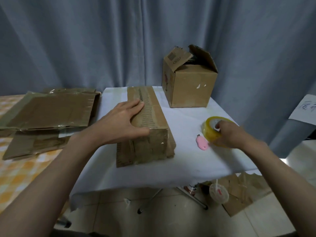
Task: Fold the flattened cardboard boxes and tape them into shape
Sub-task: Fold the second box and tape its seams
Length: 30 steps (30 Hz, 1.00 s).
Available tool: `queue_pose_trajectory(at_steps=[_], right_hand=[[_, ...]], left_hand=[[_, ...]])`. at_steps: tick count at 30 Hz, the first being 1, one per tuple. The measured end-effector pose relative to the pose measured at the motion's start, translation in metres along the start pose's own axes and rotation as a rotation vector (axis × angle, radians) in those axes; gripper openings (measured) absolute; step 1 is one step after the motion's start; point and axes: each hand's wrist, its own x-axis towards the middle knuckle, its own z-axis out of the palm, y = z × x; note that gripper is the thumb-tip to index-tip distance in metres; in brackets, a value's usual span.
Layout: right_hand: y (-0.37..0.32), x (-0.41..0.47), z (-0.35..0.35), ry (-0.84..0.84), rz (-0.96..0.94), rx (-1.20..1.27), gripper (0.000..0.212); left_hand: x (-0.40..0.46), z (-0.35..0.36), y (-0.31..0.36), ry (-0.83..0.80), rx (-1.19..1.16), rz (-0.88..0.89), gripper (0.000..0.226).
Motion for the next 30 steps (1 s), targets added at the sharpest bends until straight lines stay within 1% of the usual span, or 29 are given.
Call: queue_pose_trajectory(at_steps=[2, 4, 5, 7, 9, 11, 13, 16, 18, 21, 26, 30], right_hand=[[0.008, 0.001, 0.011, 0.06, -0.029, -0.089, 0.037], [0.01, -0.002, 0.016, 0.195, -0.06, -0.084, 0.032], [0.009, -0.005, 0.016, 0.27, -0.065, -0.051, 0.031], [0.005, -0.013, 0.008, 0.405, -0.073, 0.093, 0.026], [0.0, -0.024, -0.005, 0.476, -0.145, 0.297, 0.018], [-0.007, -0.039, -0.017, 0.463, -0.264, 0.486, 0.016], [-0.017, -0.054, -0.024, 0.413, -0.388, 0.575, 0.016], [-0.034, -0.071, -0.028, 0.315, -0.532, 0.65, 0.017], [-0.042, -0.077, -0.028, 0.286, -0.602, 0.674, 0.019], [-0.046, -0.08, -0.026, 0.274, -0.647, 0.613, 0.021], [-0.047, -0.081, -0.022, 0.206, -0.652, 0.608, 0.021], [-0.047, -0.084, -0.022, 0.166, -0.638, 0.583, 0.021]], left_hand=[[0.0, -0.004, 0.002, 0.003, -0.025, 0.008, 0.112], [0.0, -0.008, 0.005, 0.018, -0.044, 0.023, 0.109], [0.0, -0.01, 0.007, 0.031, -0.052, 0.03, 0.106], [0.001, -0.011, 0.014, 0.073, -0.07, 0.05, 0.096], [0.002, -0.009, 0.023, 0.149, -0.114, 0.088, 0.08], [0.004, -0.006, 0.034, 0.232, -0.18, 0.132, 0.063], [0.006, -0.002, 0.049, 0.275, -0.231, 0.159, 0.05], [0.007, 0.002, 0.067, 0.292, -0.293, 0.177, 0.043], [0.008, 0.005, 0.075, 0.281, -0.351, 0.171, 0.042], [0.01, 0.008, 0.082, 0.302, -0.43, 0.136, 0.034], [0.009, 0.009, 0.089, 0.438, -0.571, 0.038, 0.014], [0.008, 0.012, 0.091, 0.421, -0.574, -0.023, 0.006]])
